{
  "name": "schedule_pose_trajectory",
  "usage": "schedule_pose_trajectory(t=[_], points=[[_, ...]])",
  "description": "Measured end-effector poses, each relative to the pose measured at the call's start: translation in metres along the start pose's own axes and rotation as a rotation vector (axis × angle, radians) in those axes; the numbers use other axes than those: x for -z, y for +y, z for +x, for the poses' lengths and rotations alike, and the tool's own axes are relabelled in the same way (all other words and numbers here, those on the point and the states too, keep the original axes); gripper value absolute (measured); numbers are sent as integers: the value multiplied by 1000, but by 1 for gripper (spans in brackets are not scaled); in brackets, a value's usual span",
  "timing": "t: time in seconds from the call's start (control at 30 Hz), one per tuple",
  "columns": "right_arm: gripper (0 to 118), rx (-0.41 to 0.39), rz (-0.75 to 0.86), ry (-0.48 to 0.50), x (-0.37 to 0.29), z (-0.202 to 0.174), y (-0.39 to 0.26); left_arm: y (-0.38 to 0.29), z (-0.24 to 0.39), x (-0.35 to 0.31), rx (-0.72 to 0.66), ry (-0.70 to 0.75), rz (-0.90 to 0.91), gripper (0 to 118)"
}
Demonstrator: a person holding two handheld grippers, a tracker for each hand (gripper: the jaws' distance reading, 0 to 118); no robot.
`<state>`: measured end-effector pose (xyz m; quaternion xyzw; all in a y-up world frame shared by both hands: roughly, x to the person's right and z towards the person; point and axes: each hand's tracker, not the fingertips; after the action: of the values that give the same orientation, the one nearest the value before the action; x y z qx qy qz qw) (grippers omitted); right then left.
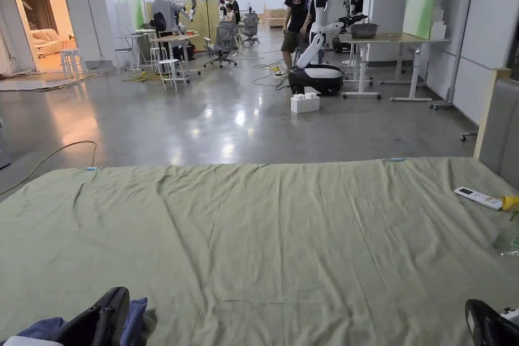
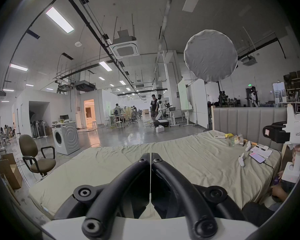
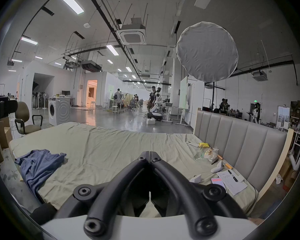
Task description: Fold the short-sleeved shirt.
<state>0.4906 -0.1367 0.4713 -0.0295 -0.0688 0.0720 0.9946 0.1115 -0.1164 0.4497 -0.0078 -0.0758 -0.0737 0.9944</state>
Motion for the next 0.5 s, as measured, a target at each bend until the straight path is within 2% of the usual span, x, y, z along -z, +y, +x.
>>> schedule_pose_trajectory(t=[0.23, 0.5], points=[[0, 92, 18, 23, -2, 5, 7, 0, -1, -3, -62, -18, -14, 0], [0, 101, 11, 32, -1, 3, 8, -2, -7, -2, -81, -17, -29, 0]])
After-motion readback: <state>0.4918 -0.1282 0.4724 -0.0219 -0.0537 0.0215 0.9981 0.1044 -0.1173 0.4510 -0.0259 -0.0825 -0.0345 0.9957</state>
